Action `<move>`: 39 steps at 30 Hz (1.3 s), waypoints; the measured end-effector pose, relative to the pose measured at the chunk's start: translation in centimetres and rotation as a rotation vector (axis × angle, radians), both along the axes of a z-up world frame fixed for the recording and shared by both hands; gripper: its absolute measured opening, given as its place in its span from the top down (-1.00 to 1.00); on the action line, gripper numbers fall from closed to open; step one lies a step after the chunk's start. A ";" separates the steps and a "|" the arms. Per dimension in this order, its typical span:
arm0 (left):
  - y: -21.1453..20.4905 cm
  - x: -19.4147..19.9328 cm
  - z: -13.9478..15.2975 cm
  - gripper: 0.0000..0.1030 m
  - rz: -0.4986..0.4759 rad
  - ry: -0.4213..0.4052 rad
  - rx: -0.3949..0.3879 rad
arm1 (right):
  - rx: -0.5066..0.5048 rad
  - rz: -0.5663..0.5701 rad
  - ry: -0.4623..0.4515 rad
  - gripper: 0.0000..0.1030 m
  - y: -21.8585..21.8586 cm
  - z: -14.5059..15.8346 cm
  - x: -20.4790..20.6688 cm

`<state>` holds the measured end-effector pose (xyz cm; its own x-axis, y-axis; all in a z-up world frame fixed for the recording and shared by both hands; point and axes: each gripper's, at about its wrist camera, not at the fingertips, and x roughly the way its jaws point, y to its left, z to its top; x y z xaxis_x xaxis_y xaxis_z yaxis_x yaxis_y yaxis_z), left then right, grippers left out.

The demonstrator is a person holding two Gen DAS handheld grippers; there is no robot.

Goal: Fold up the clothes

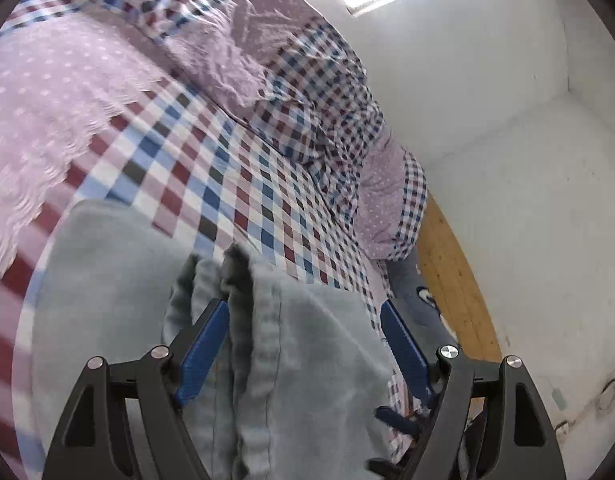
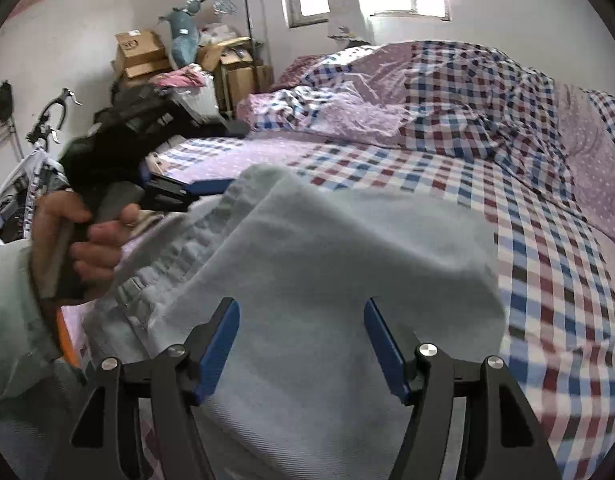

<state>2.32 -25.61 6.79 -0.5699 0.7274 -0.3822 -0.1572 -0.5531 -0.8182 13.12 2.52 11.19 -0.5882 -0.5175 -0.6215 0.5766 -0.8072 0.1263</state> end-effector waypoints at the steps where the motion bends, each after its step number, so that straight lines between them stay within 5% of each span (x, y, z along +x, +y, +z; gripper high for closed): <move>1: 0.1 -0.4 -0.1 -0.57 -0.008 -0.004 0.002 | -0.034 -0.005 -0.005 -0.34 1.0 0.6 -0.7; 6: 0.6 -2.7 -0.6 -0.42 -0.046 -0.022 0.012 | -0.148 -0.118 -0.038 -0.34 6.8 2.1 -6.3; 11: 1.6 -3.8 -1.6 0.62 -0.039 -0.082 -0.034 | -0.148 -0.144 -0.136 -0.31 8.8 0.0 -12.6; 14: 1.4 -3.9 -2.0 0.87 -0.006 -0.084 -0.051 | -0.143 -0.151 -0.198 0.02 8.8 -1.9 -15.3; 18: 0.8 -3.8 -1.8 0.90 0.052 -0.054 -0.067 | -0.145 -0.167 -0.258 0.31 8.7 -4.6 -16.9; 19: 0.8 -3.7 -1.8 0.91 0.057 -0.048 -0.071 | -0.156 -0.172 -0.259 0.58 8.8 -5.0 -17.0; 24: 0.8 -3.3 -1.6 0.94 0.082 -0.017 -0.089 | -0.155 -0.215 -0.124 0.77 9.2 -2.9 -16.0; 26: 0.7 -2.5 -0.4 0.94 0.105 0.071 -0.063 | -0.133 -0.240 -0.049 0.78 9.0 -1.5 -15.3; 29: 1.2 -2.2 0.2 0.93 0.105 0.093 -0.092 | -0.081 -0.265 -0.012 0.77 8.4 -1.4 -15.1; 33: 1.2 -4.4 -4.5 0.91 0.105 -0.183 -0.173 | -0.054 -0.304 -0.159 0.61 8.5 -5.8 -16.8; 35: 0.8 -4.5 -4.6 0.86 0.108 -0.195 -0.153 | -0.067 -0.334 -0.168 0.36 9.0 -5.7 -16.9; 39: -0.7 -3.6 -2.3 0.29 0.169 -0.152 -0.170 | -0.099 -0.380 -0.124 0.24 9.9 -3.5 -16.4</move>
